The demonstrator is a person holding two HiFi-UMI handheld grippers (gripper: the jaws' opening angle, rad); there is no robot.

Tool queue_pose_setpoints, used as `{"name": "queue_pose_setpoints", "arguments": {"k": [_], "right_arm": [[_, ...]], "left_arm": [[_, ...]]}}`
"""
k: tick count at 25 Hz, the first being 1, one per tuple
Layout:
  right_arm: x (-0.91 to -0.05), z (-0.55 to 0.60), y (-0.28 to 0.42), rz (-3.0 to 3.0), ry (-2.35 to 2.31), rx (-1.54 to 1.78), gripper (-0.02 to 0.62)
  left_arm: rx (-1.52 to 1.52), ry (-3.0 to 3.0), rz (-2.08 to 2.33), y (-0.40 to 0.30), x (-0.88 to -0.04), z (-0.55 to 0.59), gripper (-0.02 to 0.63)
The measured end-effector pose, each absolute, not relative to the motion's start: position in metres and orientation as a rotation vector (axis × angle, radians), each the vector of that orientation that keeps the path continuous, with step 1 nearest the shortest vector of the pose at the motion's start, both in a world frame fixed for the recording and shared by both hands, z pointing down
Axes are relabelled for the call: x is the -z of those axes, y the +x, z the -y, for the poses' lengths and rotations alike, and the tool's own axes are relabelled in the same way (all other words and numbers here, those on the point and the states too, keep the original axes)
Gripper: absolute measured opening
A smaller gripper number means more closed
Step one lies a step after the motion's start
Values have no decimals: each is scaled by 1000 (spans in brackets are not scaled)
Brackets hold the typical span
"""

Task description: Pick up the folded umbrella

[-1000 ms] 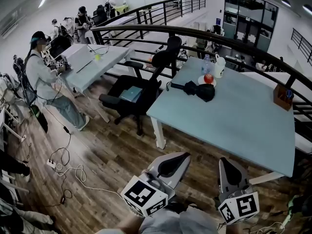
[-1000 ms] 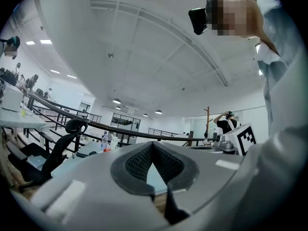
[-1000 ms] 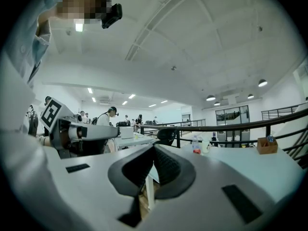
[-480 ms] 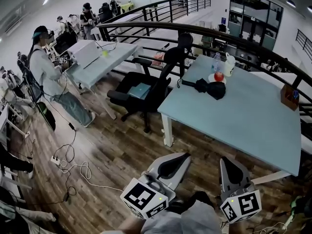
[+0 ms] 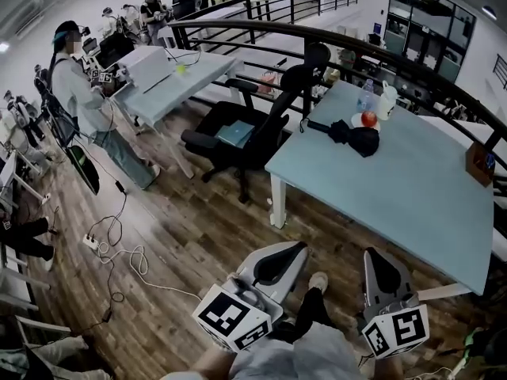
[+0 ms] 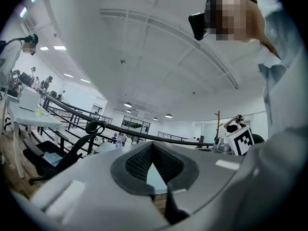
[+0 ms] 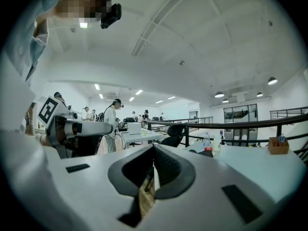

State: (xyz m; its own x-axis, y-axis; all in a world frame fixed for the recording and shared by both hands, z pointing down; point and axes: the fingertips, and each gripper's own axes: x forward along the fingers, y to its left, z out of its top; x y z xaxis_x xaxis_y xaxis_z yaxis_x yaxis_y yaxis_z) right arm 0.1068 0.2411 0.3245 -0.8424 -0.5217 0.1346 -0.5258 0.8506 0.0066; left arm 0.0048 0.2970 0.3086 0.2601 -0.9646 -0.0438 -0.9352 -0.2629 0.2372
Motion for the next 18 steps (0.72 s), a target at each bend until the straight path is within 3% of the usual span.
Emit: {"name": "queue_pose_setpoints", "arguments": {"k": [18], "right_arm": [[-343,-129,87,2943,740,-98,0]], "left_arm": [[239,2308,1886,-16,-314,-193,5]]}}
